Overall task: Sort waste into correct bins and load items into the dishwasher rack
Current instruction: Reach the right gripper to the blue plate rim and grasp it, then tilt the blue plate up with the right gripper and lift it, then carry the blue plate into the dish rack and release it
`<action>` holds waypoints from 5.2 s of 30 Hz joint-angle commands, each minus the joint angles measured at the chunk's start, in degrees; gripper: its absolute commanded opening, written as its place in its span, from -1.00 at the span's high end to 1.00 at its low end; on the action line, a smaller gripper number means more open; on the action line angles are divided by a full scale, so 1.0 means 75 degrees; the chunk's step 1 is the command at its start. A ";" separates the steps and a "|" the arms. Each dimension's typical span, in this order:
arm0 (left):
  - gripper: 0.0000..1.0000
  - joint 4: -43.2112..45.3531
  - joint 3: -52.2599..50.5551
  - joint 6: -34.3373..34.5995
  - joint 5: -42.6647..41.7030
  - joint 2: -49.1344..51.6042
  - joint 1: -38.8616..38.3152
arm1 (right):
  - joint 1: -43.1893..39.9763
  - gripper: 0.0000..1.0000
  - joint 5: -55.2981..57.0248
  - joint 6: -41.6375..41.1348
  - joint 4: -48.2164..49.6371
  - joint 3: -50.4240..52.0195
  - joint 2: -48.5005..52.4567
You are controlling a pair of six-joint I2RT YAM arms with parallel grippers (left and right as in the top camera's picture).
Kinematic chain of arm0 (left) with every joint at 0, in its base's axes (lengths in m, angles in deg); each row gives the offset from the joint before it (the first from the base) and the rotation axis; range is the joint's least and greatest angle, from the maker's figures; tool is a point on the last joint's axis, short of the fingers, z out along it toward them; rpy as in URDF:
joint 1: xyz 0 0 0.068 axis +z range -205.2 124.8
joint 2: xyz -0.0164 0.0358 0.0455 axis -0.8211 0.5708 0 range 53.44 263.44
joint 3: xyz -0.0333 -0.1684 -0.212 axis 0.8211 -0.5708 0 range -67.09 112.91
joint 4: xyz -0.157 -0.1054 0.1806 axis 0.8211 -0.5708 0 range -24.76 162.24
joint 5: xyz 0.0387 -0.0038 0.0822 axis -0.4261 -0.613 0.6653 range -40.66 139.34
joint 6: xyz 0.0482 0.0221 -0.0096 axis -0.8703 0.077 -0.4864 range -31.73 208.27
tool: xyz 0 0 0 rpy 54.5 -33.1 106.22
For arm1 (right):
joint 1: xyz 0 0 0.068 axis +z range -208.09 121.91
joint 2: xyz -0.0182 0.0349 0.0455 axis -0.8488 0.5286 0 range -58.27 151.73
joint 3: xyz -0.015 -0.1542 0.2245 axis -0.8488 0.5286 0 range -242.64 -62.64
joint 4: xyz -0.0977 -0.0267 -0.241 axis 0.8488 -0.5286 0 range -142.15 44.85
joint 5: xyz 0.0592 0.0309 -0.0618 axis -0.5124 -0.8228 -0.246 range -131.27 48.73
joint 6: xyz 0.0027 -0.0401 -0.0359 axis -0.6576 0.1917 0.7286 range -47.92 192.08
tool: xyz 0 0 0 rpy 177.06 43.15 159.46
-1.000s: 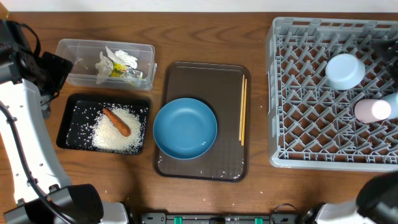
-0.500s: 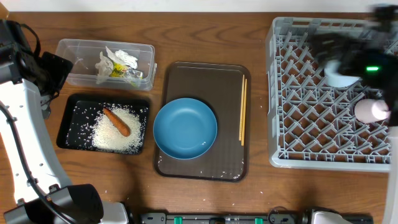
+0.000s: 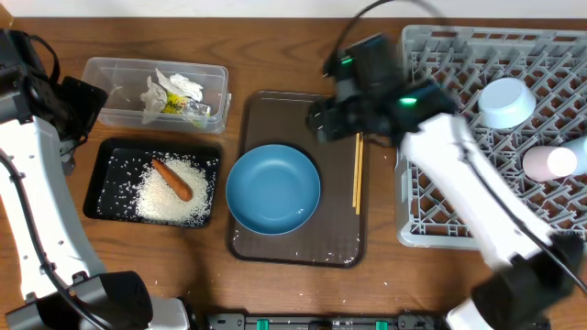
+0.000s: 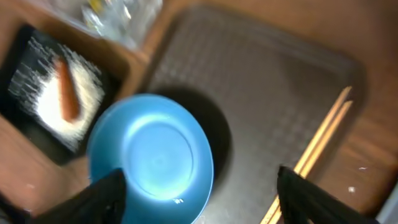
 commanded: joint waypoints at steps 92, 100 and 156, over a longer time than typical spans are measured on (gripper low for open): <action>-0.98 -0.0026 0.0020 0.0067 0.0070 0.0029 0.0026 | 0.3547 0.38 0.1891 0.0431 -0.0769 -0.1000 0.3544; -0.98 -0.0026 0.0020 0.0067 0.0070 0.0029 0.0026 | 0.3544 0.98 0.1696 -0.0023 -0.0664 -0.1128 0.3605; -0.98 -0.0026 0.0020 0.0067 0.0070 0.0029 0.0026 | -0.8067 0.98 -0.9256 0.7207 -0.5709 0.1032 0.0172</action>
